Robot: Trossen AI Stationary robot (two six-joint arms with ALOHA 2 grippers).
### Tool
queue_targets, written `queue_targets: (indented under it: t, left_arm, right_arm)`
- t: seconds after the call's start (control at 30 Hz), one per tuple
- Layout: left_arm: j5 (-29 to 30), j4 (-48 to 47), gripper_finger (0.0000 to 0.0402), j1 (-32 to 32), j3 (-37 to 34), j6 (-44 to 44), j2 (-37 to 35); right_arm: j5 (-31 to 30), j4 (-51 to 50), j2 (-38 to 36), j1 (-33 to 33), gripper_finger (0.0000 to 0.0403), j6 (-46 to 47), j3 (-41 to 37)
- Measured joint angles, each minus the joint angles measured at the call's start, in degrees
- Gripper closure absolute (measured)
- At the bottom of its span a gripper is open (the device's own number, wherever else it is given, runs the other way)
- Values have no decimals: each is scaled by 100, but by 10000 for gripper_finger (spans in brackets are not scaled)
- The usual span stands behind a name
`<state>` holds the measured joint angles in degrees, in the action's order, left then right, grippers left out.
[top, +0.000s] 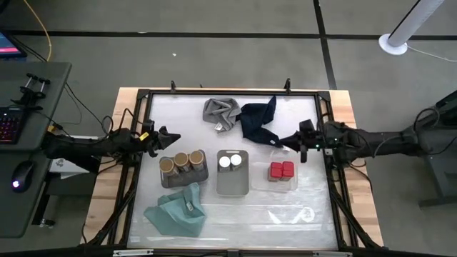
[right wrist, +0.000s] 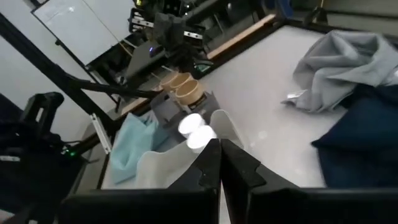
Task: Sort spices by type
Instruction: Return to Home Position
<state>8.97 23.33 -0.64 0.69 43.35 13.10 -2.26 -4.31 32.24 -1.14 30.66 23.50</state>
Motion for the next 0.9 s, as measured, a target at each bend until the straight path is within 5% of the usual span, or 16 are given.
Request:
queue_targets:
  t: [0.23, 0.5, 0.73, 0.9]
  left_arm:
    - [-2, 0, 402, -2, 0, -1, 0]
    - [-2, 0, 402, 0, 0, -1, 0]
    - [-1, 1, 402, -2, 3, 1, 0]
    - [-2, 2, 402, -2, 4, 0, 0]
  right_arm:
    - [-12, 985, -993, 83, 403, 47, -1151]
    - [-446, 2621, -1286, 426, 403, 111, -2225]
    - [-512, 1672, -1280, 456, 403, -865, -2281]
    - [-509, 868, -1273, 456, 403, -742, -2277]
